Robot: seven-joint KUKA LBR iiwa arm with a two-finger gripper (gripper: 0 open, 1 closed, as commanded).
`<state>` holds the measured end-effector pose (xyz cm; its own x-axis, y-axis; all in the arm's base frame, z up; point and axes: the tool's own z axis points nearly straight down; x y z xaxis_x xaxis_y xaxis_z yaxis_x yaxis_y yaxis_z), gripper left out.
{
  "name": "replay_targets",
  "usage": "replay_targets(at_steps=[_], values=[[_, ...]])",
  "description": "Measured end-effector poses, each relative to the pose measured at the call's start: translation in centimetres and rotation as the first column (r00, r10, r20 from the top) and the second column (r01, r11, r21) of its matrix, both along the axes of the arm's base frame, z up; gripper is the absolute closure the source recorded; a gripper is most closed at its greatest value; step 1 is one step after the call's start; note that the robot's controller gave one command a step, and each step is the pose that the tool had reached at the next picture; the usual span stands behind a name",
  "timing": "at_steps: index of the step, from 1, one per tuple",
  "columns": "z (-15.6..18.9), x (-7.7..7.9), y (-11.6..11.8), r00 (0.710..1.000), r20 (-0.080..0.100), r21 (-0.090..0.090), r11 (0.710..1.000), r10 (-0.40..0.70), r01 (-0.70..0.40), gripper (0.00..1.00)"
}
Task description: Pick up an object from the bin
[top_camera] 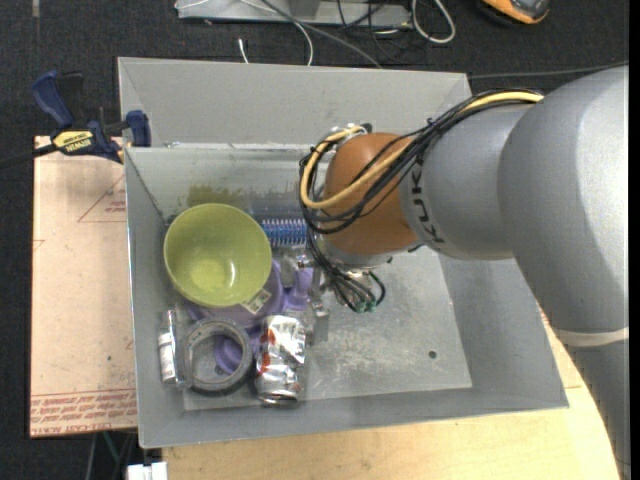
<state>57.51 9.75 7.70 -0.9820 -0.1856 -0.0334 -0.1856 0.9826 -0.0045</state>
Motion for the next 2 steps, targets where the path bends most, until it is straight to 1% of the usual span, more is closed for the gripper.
replay_targets(at_steps=[1, 2], values=[[10.8, -4.8, 1.7, 0.999, -0.013, 0.004, 0.999, 0.051, -0.051, 0.0], [1.4, -6.3, -1.7, 1.0, -0.001, 0.002, 1.0, 0.024, -0.024, 0.0]])
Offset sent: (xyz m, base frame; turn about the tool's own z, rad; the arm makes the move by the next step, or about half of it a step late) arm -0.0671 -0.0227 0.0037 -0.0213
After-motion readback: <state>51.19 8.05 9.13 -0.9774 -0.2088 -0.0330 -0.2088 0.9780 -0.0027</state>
